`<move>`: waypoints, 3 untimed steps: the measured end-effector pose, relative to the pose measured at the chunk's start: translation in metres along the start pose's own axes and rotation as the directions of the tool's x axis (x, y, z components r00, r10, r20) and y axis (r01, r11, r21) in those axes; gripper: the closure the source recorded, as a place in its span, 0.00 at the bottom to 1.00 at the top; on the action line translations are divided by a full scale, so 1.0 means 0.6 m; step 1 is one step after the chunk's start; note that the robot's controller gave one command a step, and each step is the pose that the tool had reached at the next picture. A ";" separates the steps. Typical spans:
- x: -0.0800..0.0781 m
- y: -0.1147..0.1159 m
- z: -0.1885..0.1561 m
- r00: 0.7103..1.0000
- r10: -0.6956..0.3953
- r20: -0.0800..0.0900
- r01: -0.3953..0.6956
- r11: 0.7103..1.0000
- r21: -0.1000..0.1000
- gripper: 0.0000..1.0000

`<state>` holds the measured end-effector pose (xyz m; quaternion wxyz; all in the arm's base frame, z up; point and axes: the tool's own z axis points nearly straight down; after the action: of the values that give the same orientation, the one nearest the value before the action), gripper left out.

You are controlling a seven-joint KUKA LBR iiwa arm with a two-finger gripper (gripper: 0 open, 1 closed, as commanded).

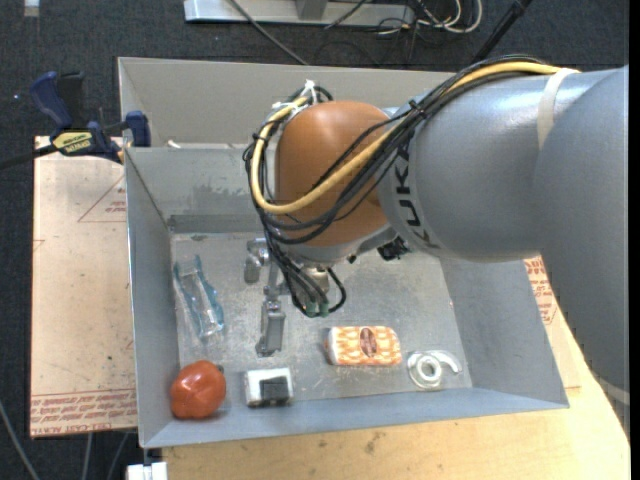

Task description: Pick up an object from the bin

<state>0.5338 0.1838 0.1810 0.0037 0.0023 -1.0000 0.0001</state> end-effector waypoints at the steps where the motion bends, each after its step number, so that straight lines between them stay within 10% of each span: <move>1: -0.003 -0.002 -0.008 1.000 0.004 0.008 -0.004 1.000 -0.002 0.00; 3: 0.007 0.057 0.116 0.981 -0.196 0.013 0.196 0.981 -0.001 0.00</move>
Offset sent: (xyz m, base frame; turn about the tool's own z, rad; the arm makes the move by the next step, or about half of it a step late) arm -0.0222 0.0467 -0.0545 -0.1493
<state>0.5289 0.2177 0.1112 -0.0029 0.1005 -0.9949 -0.0015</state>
